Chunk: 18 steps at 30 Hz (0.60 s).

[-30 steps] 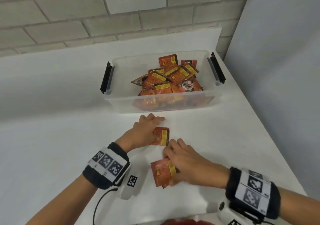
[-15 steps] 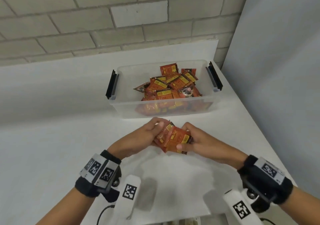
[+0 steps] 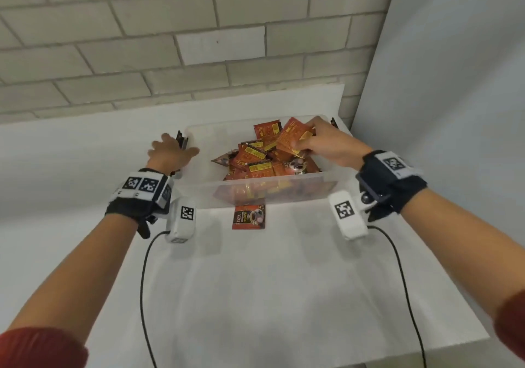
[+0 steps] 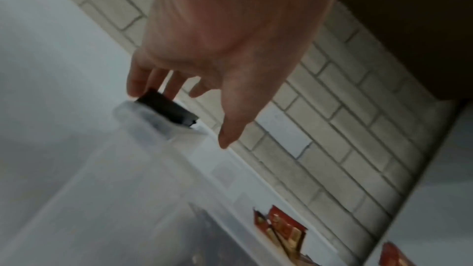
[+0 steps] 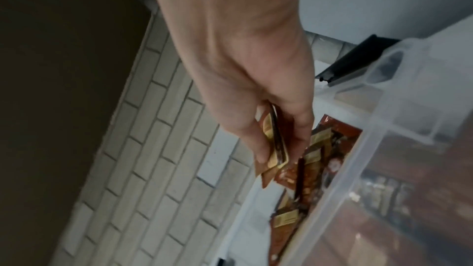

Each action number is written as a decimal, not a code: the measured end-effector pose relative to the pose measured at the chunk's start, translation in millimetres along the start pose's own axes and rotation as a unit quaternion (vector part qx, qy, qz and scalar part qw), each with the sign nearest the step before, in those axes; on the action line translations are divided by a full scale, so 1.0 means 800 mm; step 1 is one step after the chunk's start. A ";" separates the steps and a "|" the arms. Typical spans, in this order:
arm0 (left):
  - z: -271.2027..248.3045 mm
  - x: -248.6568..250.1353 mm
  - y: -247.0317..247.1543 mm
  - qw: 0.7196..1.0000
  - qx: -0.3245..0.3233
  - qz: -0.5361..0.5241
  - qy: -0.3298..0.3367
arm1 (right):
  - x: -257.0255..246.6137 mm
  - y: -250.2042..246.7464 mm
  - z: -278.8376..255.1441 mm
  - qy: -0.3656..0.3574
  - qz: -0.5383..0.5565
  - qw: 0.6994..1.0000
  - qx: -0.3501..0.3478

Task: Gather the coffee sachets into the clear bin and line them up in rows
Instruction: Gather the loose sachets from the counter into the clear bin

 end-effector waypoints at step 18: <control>-0.015 -0.025 0.020 0.939 -0.129 -0.310 -0.080 | 0.063 0.159 -0.100 -0.335 -0.455 0.794 -0.223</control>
Point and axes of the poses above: each hand's wrist, its own z-axis towards the middle knuckle, its own y-axis out of the palm, x = y × z, the point moved 2 cm from there along z, towards the middle knuckle, and after that the axes turned 14 degrees about x, right-handed, at the moved point
